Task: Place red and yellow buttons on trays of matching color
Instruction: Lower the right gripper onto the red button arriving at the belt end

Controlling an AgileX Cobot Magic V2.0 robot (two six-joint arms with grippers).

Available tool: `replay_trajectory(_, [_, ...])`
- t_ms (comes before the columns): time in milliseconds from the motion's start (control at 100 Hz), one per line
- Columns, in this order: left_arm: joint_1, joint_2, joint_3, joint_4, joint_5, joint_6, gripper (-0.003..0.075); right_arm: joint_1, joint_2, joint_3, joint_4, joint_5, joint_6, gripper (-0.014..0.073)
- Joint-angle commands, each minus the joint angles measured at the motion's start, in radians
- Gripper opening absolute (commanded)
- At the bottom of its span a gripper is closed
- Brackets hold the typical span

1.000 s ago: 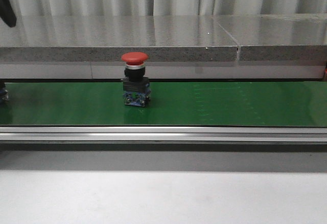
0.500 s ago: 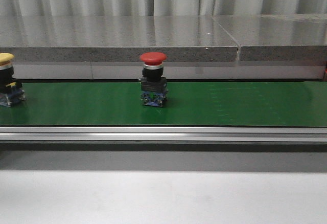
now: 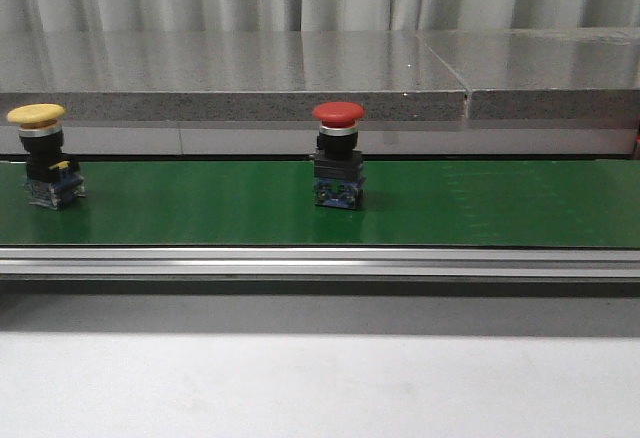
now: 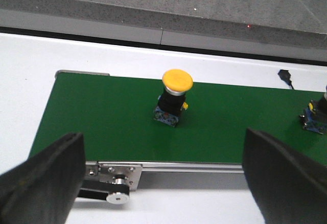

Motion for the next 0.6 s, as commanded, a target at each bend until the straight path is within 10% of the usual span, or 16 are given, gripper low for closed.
replay_trajectory(0, [-0.007,-0.078,0.003,-0.019,-0.030,-0.001,0.0475,0.001,-0.002,-0.023,0.010,-0.054,-0.012,-0.0068])
replay_trajectory(250, [-0.007,-0.197,0.036,-0.019,-0.007,-0.001,-0.0022,0.001,-0.002,-0.023,0.011,-0.056,-0.012,-0.0068])
replay_trajectory(450, [-0.007,-0.197,0.036,-0.019,-0.007,-0.001,-0.0019,0.001,0.000,-0.023,0.012,-0.036,-0.012,-0.0050])
replay_trajectory(590, [-0.007,-0.197,0.036,-0.019,-0.007,-0.001,-0.0019,0.001,0.000,-0.023,0.022,0.001,-0.012,0.0201])
